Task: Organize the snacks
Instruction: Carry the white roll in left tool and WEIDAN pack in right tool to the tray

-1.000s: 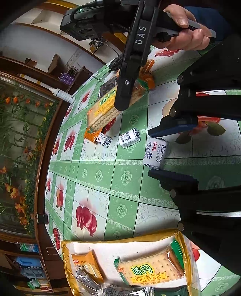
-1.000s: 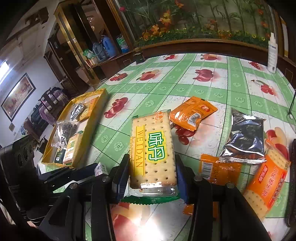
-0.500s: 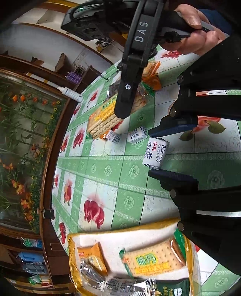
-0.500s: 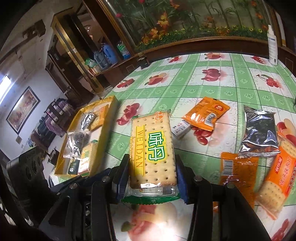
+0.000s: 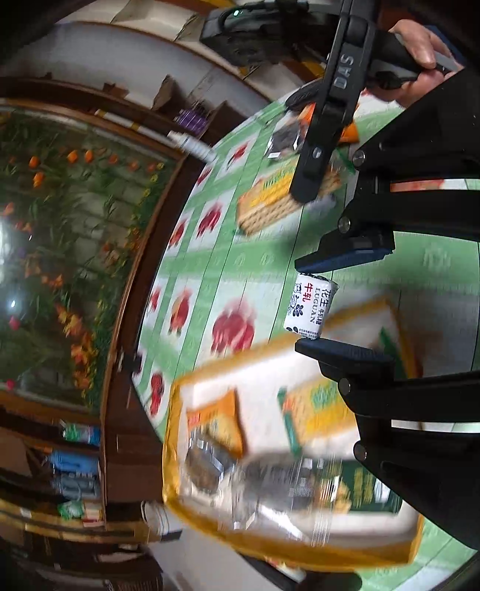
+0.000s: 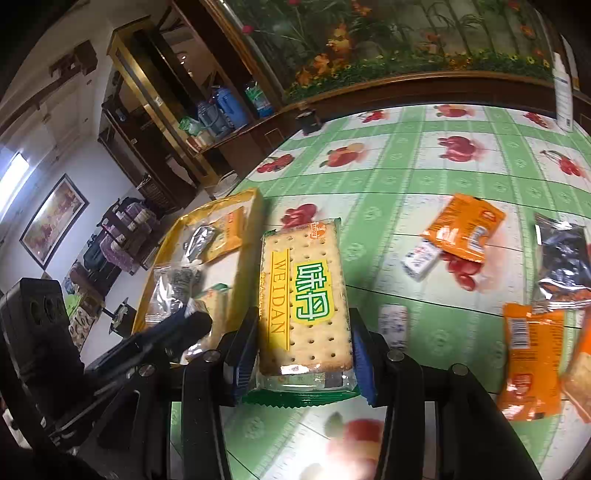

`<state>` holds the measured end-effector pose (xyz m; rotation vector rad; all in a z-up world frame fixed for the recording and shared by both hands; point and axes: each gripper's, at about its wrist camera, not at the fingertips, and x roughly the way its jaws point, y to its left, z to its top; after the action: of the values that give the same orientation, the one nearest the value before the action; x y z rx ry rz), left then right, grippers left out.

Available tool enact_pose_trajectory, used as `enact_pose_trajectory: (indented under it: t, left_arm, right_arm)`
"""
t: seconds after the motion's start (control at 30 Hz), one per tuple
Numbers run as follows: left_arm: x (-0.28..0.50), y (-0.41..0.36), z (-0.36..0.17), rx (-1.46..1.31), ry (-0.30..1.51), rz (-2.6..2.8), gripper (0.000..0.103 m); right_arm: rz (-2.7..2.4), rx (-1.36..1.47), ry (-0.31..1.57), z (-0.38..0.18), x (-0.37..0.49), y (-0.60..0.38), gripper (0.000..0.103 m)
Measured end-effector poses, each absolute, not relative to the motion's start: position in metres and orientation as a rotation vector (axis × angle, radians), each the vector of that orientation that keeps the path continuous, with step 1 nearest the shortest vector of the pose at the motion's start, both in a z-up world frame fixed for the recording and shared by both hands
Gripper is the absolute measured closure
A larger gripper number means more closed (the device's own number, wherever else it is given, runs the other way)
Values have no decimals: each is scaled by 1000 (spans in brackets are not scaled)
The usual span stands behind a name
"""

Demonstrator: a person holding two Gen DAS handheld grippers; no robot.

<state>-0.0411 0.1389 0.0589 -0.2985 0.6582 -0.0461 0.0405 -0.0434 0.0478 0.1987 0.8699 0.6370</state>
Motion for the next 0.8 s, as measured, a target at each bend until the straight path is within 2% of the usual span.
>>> enact_pose_trajectory:
  t: [0.53, 0.8]
  left_arm:
    - [-45, 211, 26, -496, 674, 101, 69]
    - [-40, 211, 19, -492, 710, 130, 69]
  right_arm:
    - [728, 108, 863, 56, 49, 69, 57]
    - [750, 121, 969, 32, 80, 120, 57]
